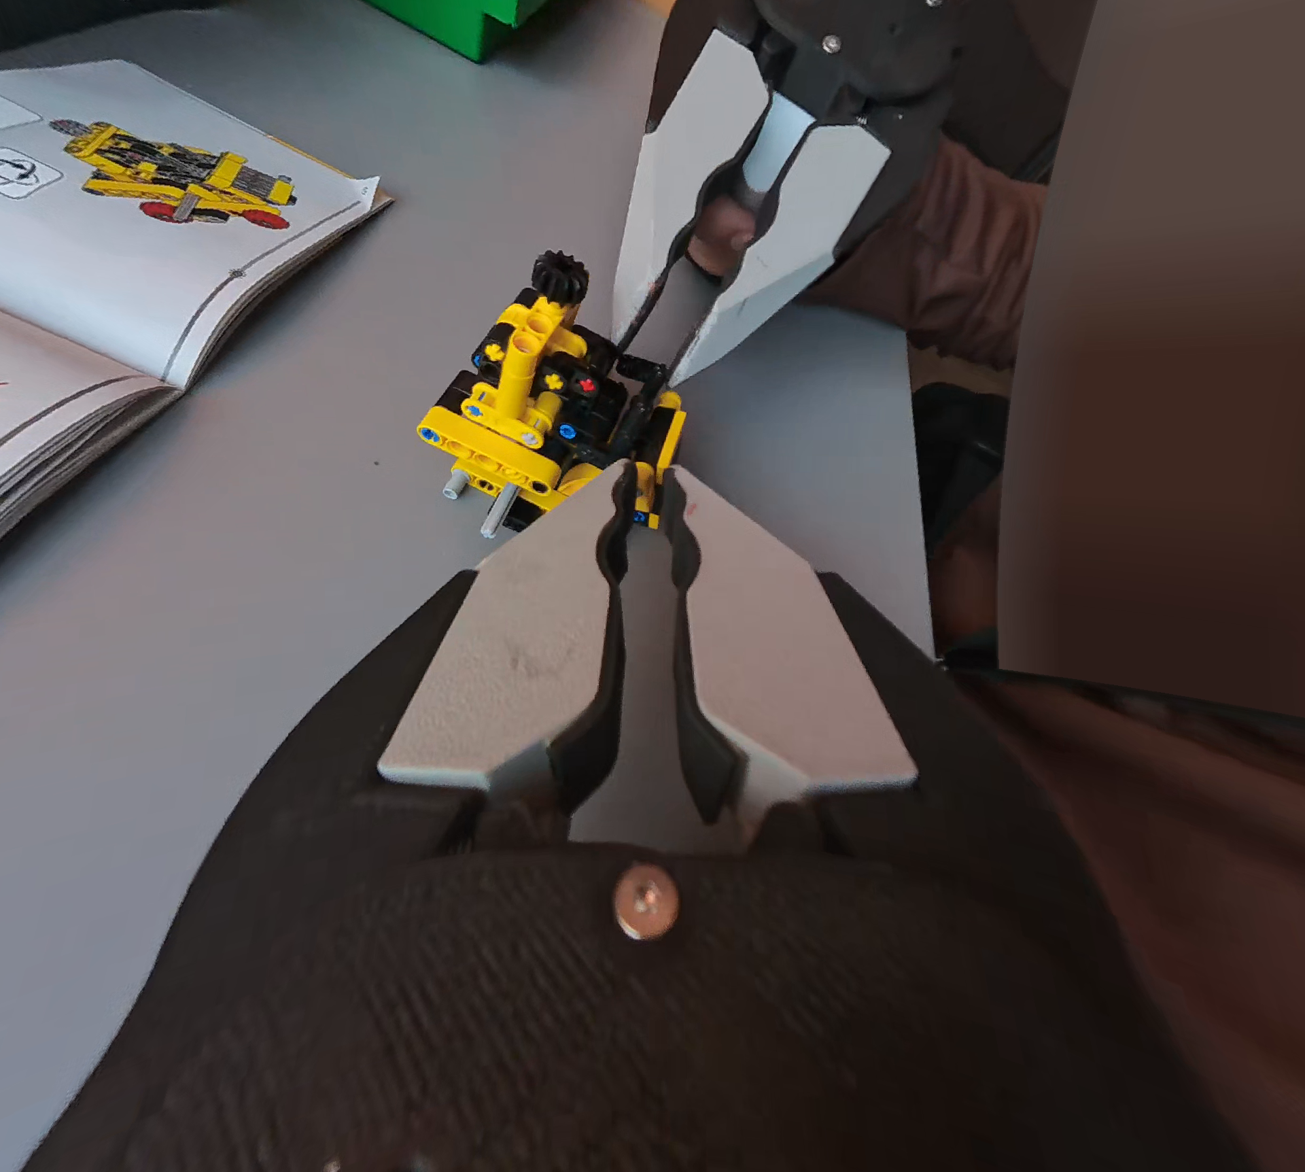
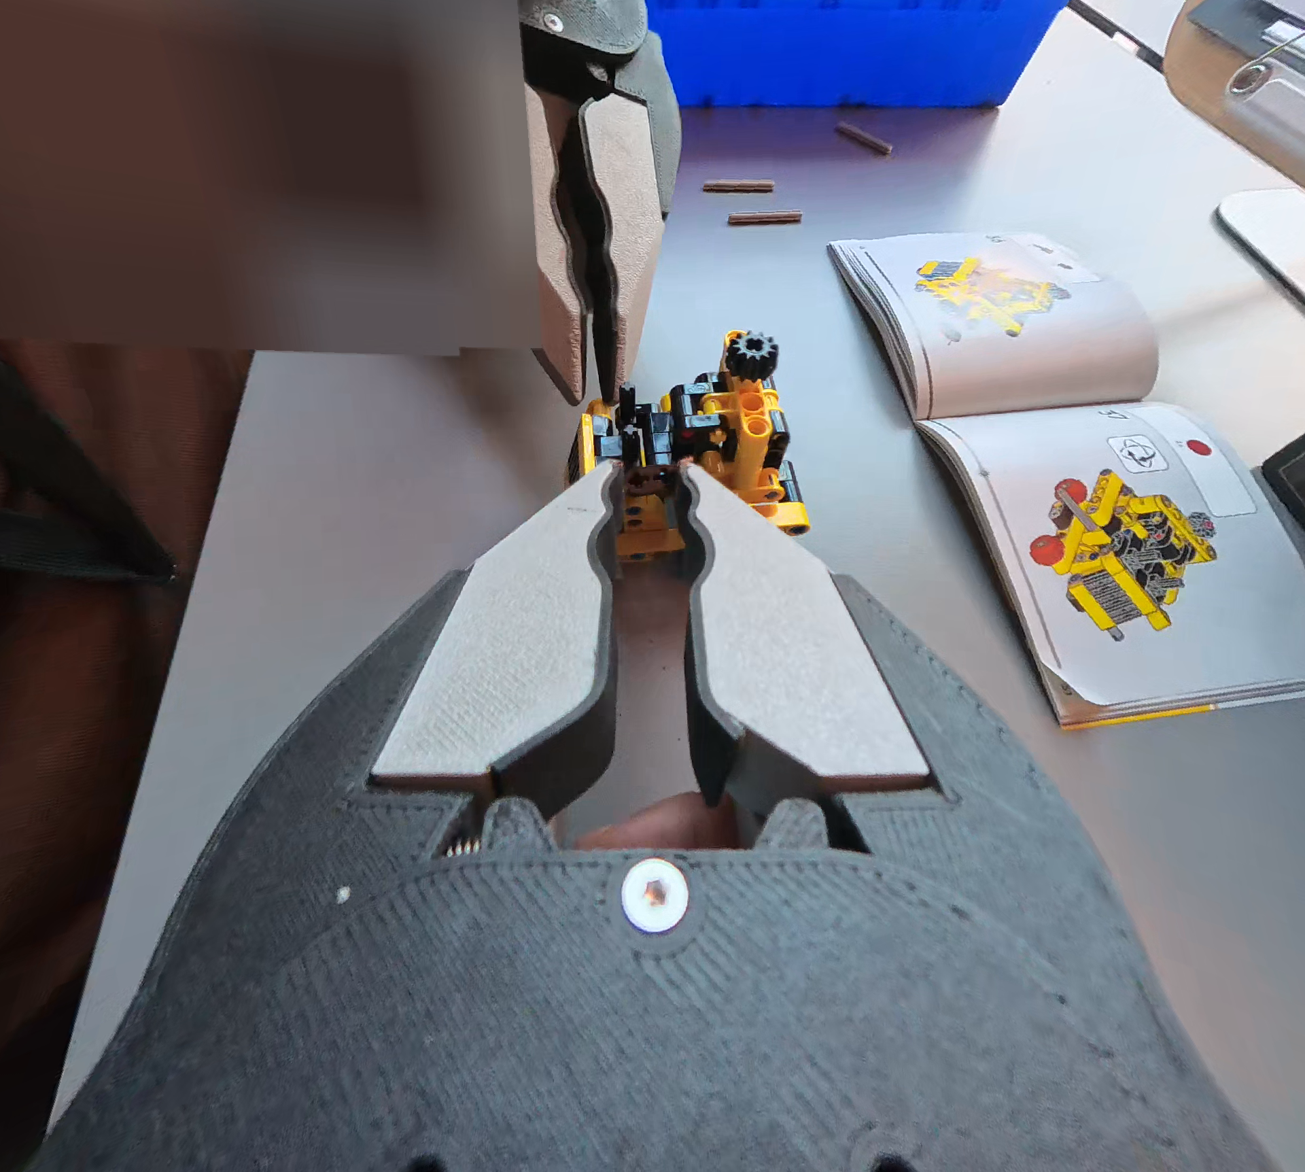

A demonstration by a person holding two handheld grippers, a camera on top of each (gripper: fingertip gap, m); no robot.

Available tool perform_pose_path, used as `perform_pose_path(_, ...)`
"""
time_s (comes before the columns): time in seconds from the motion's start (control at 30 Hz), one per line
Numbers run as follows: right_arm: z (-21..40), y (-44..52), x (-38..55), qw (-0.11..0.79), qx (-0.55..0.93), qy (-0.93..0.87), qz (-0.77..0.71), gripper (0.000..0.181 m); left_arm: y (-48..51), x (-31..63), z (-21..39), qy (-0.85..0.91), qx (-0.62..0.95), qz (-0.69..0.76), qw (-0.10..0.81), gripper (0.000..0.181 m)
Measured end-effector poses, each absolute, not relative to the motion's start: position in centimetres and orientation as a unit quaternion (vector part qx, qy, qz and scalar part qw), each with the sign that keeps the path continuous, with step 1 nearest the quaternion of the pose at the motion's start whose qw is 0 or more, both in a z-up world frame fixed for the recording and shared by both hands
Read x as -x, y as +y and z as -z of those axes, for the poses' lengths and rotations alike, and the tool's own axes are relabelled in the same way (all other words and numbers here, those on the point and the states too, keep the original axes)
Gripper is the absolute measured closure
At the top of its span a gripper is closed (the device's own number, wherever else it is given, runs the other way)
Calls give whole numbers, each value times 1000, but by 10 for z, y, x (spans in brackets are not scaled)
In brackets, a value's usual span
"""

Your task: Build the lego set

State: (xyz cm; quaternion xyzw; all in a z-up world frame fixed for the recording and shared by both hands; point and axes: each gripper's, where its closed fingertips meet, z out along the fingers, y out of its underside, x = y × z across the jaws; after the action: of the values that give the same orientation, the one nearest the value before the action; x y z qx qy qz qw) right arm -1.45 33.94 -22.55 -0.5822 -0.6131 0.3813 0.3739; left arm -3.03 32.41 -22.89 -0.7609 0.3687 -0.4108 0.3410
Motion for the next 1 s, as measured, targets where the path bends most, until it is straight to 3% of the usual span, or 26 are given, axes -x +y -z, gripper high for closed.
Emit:
perform_pose_path(0.23,230,339,16,367,586,-619,-373,170,329,31,230,348,766,433,322,168)
perform_pose_path(1.0,233,338,12,324,610,-602,-400,169,333,31,233,315,775,463,293,179)
